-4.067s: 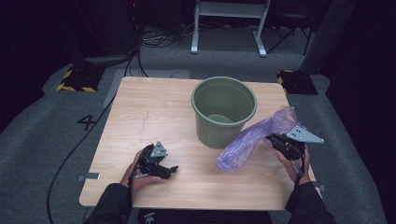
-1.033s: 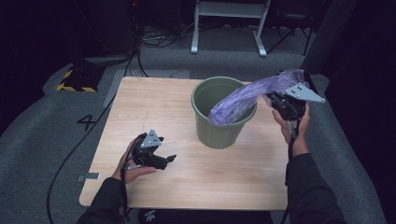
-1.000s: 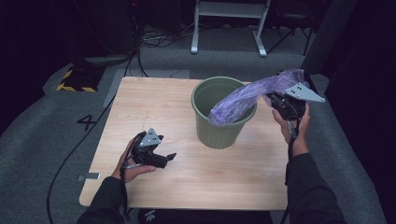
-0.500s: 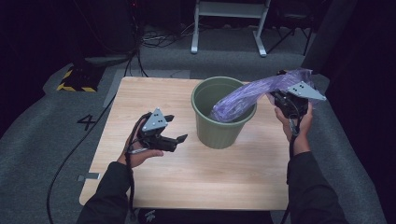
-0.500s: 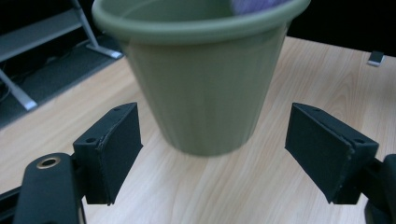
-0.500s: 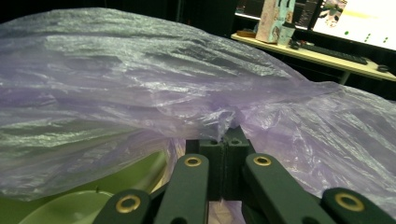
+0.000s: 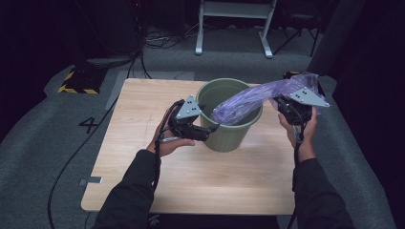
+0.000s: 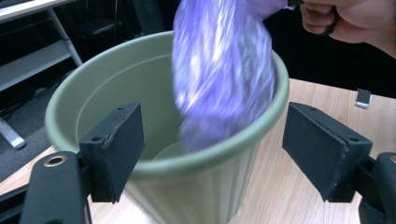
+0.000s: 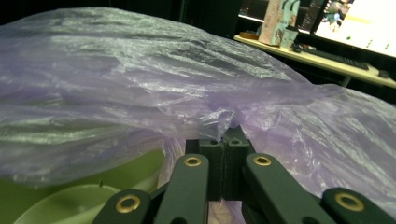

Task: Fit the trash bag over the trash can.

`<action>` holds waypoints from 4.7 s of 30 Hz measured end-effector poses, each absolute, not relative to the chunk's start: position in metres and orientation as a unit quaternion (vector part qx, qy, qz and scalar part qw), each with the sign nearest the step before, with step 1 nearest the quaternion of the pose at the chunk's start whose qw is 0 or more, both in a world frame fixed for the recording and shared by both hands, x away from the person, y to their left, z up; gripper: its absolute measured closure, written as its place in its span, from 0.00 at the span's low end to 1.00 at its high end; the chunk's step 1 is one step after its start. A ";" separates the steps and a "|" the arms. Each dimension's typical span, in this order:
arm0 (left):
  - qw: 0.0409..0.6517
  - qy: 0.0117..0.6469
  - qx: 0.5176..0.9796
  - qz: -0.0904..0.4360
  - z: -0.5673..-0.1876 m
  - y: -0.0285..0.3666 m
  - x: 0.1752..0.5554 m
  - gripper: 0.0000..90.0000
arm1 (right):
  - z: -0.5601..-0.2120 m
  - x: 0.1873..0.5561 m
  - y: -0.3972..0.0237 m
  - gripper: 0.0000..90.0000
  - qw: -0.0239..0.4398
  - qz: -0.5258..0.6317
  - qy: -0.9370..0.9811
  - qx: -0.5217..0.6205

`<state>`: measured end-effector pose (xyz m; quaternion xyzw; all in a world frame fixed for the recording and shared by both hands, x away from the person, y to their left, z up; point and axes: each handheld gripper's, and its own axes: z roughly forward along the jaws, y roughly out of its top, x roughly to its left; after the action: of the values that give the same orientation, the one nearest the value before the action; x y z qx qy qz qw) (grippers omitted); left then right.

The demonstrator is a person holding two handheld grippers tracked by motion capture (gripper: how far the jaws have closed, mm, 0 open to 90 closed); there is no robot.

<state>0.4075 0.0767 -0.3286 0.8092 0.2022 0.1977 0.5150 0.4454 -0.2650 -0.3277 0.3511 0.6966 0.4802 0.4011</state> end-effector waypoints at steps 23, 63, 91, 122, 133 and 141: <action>0.506 0.198 0.813 0.210 -0.326 0.057 0.418 0.24 | -0.337 0.413 -0.229 0.99 0.418 0.466 0.743 0.236; 0.480 0.170 0.820 0.261 -0.330 0.029 0.417 0.95 | -0.338 0.383 -0.206 0.59 0.379 0.471 0.779 0.165; 0.499 0.214 0.799 0.261 -0.345 0.076 0.436 0.95 | -0.337 0.351 -0.277 0.28 0.390 0.512 0.730 0.231; 0.539 0.149 0.797 0.230 -0.316 0.046 0.390 0.18 | -0.337 0.355 -0.243 1.00 0.374 0.508 0.758 0.164; 0.513 0.126 0.821 0.217 -0.323 0.015 0.394 0.43 | -0.336 0.353 -0.235 0.99 0.364 0.512 0.762 0.156; 0.501 0.108 0.825 0.240 -0.328 0.022 0.392 0.88 | -0.336 0.346 -0.230 0.96 0.358 0.522 0.760 0.147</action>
<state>0.3918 0.0219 -0.3277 0.8247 0.1081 0.2399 0.5007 0.3458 -0.2302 -0.3364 0.1474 0.7601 0.5217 0.3582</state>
